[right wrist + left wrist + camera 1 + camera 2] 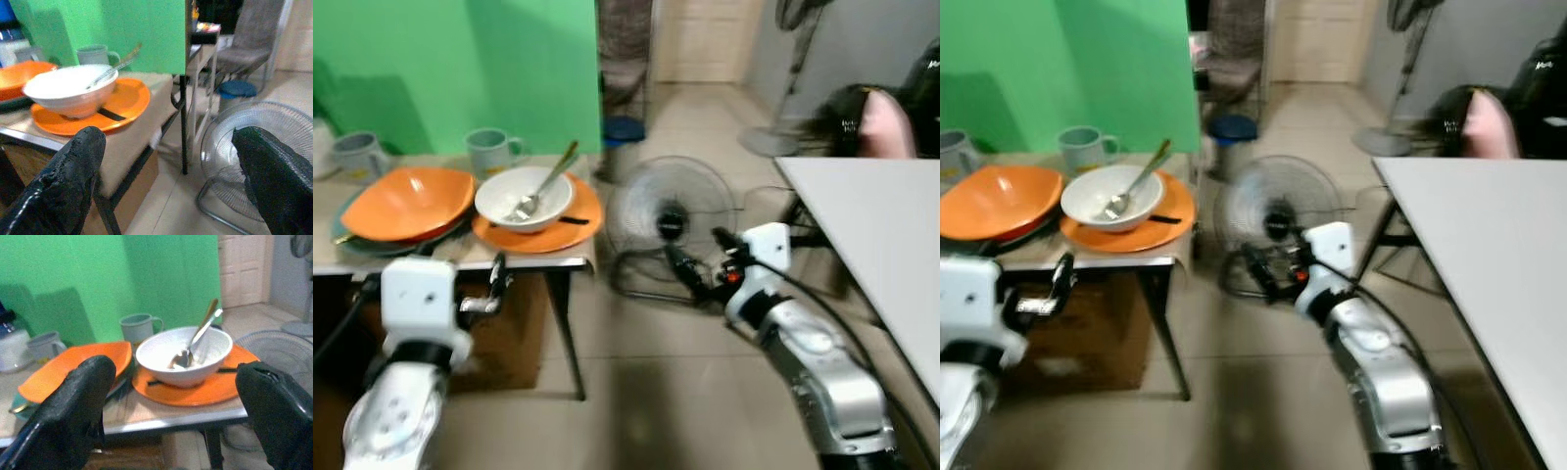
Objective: Setting the table
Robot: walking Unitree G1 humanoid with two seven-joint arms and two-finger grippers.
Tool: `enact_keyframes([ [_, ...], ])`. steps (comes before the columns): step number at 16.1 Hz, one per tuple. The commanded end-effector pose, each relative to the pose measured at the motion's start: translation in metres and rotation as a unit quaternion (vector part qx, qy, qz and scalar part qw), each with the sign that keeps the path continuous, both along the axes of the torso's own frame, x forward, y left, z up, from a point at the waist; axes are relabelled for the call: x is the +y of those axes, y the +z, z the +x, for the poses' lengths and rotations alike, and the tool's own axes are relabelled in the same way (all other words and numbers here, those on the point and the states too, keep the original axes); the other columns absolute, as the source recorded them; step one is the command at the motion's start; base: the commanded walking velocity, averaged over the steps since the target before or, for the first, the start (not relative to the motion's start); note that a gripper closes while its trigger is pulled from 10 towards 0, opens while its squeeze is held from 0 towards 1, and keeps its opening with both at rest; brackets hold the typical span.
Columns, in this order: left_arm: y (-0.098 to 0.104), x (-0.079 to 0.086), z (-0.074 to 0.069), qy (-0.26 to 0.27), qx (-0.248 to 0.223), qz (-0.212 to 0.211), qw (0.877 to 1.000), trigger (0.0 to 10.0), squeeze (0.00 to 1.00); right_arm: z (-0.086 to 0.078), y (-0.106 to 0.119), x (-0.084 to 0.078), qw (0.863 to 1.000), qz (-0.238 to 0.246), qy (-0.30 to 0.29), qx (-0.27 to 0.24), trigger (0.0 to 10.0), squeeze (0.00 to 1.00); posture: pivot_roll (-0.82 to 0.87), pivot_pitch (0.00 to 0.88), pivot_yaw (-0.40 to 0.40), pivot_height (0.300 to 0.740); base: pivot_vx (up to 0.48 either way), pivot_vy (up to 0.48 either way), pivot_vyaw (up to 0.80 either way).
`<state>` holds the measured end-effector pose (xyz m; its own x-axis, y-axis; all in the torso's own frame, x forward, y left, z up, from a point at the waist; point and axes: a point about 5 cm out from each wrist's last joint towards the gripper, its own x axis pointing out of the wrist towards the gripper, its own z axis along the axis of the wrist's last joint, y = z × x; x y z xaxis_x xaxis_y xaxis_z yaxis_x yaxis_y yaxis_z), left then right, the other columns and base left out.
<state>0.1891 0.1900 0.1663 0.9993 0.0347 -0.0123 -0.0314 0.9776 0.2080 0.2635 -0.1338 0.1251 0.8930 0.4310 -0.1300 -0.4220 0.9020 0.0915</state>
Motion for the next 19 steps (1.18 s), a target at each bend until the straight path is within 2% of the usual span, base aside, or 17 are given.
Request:
enact_keyframes([
  [1, 0.002, 0.005, -0.002, 0.006, 0.000, 0.015, 1.000, 10.0, 0.00, 0.005, 0.008, 0.007, 1.000, 0.008, 0.007, -0.018, 10.0, 0.00, -0.01, 0.000, 0.024, 0.740, 0.356, 0.000, 0.00],
  [5, 0.009, 0.008, 0.004, -0.009, -0.009, 0.020, 1.000, 10.0, 0.00, 0.015, 0.015, 0.003, 1.000, 0.019, -0.002, -0.019, 10.0, 0.00, 0.00, 0.000, 0.021, 0.740, 0.359, 0.000, 0.00],
  [7, 0.009, 0.007, 0.006, -0.018, -0.007, 0.022, 1.000, 10.0, 0.00, 0.018, 0.019, -0.003, 0.999, 0.014, -0.023, -0.041, 10.0, 0.00, -0.01, 0.000, 0.026, 0.740, 0.360, 0.000, 0.00],
  [9, 0.008, 0.006, 0.008, -0.026, -0.008, 0.022, 0.999, 10.0, 0.00, 0.021, 0.019, -0.016, 0.996, 0.023, -0.076, -0.051, 10.0, 0.00, -0.02, 0.000, 0.038, 0.740, 0.360, 0.000, 0.00],
  [10, 0.008, 0.005, 0.009, -0.028, -0.009, 0.020, 0.999, 10.0, 0.00, 0.020, 0.020, -0.019, 0.995, 0.021, -0.079, -0.057, 10.0, 0.00, -0.03, 0.000, 0.044, 0.740, 0.364, 0.000, 0.00],
  [11, 0.008, 0.004, 0.010, -0.031, -0.011, 0.017, 0.999, 10.0, 0.00, 0.020, 0.021, -0.020, 0.995, 0.015, -0.073, -0.060, 10.0, 0.00, -0.03, 0.000, 0.046, 0.740, 0.360, 0.000, 0.00],
  [13, 0.010, 0.002, 0.012, -0.041, -0.010, 0.020, 0.999, 10.0, 0.00, 0.019, 0.028, -0.016, 0.998, 0.009, -0.007, -0.069, 10.0, 0.00, -0.03, 0.000, 0.049, 0.740, 0.362, 0.000, 0.00],
  [16, 0.012, -0.002, 0.007, -0.070, -0.001, 0.036, 0.997, 10.0, 0.00, 0.025, 0.042, -0.013, 0.992, -0.006, 0.087, -0.090, 10.0, 0.00, -0.01, 0.000, 0.040, 0.740, 0.356, 0.000, 0.00],
  [19, 0.014, -0.001, 0.005, -0.072, 0.000, 0.037, 0.997, 10.0, 0.00, 0.031, 0.048, -0.010, 0.989, -0.021, 0.110, -0.100, 10.0, 0.00, 0.00, 0.000, 0.030, 0.740, 0.350, 0.000, 0.00],
])
